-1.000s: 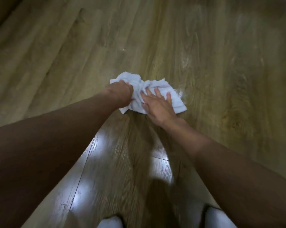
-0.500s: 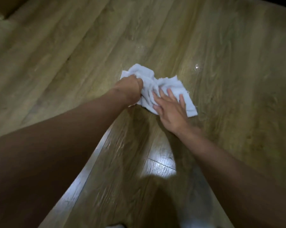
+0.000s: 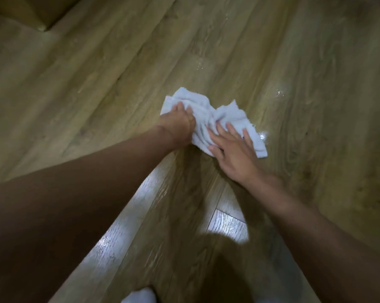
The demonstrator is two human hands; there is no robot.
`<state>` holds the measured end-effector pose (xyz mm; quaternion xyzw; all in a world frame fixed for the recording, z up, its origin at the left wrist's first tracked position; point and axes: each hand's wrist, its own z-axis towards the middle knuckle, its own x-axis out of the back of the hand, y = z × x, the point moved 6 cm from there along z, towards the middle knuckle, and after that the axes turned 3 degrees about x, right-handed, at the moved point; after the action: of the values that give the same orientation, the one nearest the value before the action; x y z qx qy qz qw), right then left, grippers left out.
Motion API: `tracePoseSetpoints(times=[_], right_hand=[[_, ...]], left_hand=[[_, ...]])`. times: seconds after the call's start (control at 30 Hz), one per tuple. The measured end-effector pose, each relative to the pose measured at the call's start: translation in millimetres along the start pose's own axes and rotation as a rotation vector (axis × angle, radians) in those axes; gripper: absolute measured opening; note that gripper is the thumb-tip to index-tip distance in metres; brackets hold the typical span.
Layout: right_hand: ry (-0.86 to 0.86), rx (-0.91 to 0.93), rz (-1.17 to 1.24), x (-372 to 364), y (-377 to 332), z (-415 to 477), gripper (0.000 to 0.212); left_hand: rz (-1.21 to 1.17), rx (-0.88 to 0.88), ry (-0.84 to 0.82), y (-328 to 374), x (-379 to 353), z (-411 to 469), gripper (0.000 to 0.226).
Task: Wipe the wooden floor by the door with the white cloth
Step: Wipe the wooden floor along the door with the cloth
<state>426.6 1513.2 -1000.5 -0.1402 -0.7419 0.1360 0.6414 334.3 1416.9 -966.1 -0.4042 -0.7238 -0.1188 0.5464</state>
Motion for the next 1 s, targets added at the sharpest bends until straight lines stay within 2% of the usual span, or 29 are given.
tracePoseSetpoints(times=[0.1, 0.23, 0.3, 0.33, 0.37, 0.4, 0.47, 0.53, 0.6, 0.7, 0.77, 0.83, 0.93, 1.0], right_hand=[[0.033, 0.058, -0.088, 3.0, 17.0, -38.4, 0.048], [0.041, -0.083, -0.119, 5.3, 23.0, -15.8, 0.051], [0.022, -0.130, -0.174, -1.0, 1.0, 23.9, 0.051], [0.001, -0.125, -0.184, -4.7, -15.6, 42.1, 0.052], [-0.031, -0.097, -0.185, -9.7, -34.1, 54.9, 0.053], [-0.061, -0.045, -0.182, -15.3, -50.8, 60.9, 0.053], [-0.098, 0.078, -0.185, -24.9, -68.6, 50.5, 0.052], [-0.070, 0.118, -0.182, -24.7, -61.6, 25.5, 0.050], [-0.022, 0.051, -0.167, -20.7, -47.7, 6.5, 0.054], [0.029, -0.094, -0.172, -16.6, -42.9, 18.2, 0.052], [-0.010, -0.146, -0.173, -22.5, -57.4, 44.4, 0.050], [-0.072, -0.119, -0.164, -26.1, -76.0, 71.3, 0.052], [-0.158, -0.015, -0.117, -35.7, -99.8, 79.8, 0.053], [-0.113, 0.048, -0.067, -34.2, -104.6, 61.3, 0.051]], left_hand=[[-0.063, -0.041, 0.162, 17.9, -13.7, -23.6, 0.056], [-0.122, -0.076, 0.122, -3.4, -28.5, -28.2, 0.055], [-0.181, 0.024, 0.136, -37.3, -24.4, -16.4, 0.051], [-0.164, 0.076, 0.207, -52.4, -17.6, -13.3, 0.050], [-0.114, 0.150, 0.293, -68.7, -8.5, -17.4, 0.048], [-0.113, 0.200, 0.301, -80.7, -5.0, -25.0, 0.045], [-0.098, 0.163, 0.146, -76.8, -15.6, -42.9, 0.043], [-0.056, 0.117, 0.256, -66.1, -21.2, -59.8, 0.047], [-0.080, 0.036, 0.172, -52.0, -43.3, -70.5, 0.045], [-0.110, 0.009, 0.189, -54.6, -43.8, -58.8, 0.041], [-0.196, 0.073, 0.082, -71.3, -55.0, -49.9, 0.048], [-0.224, 0.163, -0.019, -96.2, -55.7, -36.0, 0.051], [-0.389, 0.242, 0.052, -122.4, -63.8, -29.6, 0.055], [-0.500, 0.285, 0.096, -123.6, -80.1, -34.5, 0.055]])
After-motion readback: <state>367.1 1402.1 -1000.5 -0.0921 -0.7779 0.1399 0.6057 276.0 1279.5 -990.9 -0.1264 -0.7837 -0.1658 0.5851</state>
